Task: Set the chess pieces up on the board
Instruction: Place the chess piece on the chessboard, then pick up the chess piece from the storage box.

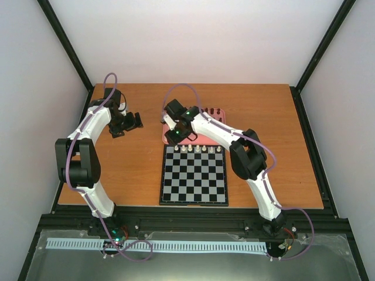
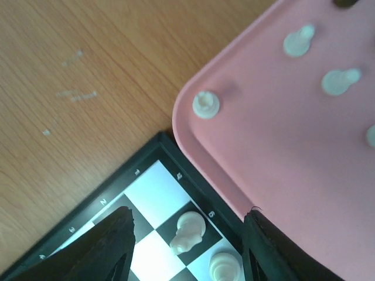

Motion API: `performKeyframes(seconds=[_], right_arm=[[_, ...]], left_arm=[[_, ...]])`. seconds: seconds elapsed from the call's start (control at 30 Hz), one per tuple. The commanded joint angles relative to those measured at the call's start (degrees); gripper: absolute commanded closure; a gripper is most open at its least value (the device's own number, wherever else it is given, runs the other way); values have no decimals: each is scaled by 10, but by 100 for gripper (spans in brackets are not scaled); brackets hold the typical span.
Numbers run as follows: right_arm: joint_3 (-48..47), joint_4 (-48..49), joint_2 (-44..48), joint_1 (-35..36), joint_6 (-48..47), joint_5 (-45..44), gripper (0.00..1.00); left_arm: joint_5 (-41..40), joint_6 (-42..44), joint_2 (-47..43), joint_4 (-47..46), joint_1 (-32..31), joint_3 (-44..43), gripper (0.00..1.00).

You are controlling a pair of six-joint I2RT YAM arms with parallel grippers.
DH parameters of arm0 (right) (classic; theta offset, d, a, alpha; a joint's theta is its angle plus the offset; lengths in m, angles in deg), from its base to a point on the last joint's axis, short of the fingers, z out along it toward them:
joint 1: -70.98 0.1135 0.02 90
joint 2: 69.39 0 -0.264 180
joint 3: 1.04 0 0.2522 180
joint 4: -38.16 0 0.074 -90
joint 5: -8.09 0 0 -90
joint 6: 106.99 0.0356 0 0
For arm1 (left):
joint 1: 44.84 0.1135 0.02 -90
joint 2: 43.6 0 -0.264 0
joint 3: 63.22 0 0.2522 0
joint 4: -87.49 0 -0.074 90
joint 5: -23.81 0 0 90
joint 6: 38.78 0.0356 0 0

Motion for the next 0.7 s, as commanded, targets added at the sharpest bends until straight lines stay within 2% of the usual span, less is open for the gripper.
performKeyframes(seconds=[0.0, 0.37, 0.67], right_arm=[[-53, -13, 16, 4, -5, -9, 48], [-164, -11, -89, -14, 5, 41, 47], [-182, 2, -124, -24, 13, 62, 48]], left_arm=[[6, -7, -15, -7, -1, -4, 0], [10, -10, -16, -4, -1, -8, 0], [16, -14, -14, -10, -1, -3, 0]])
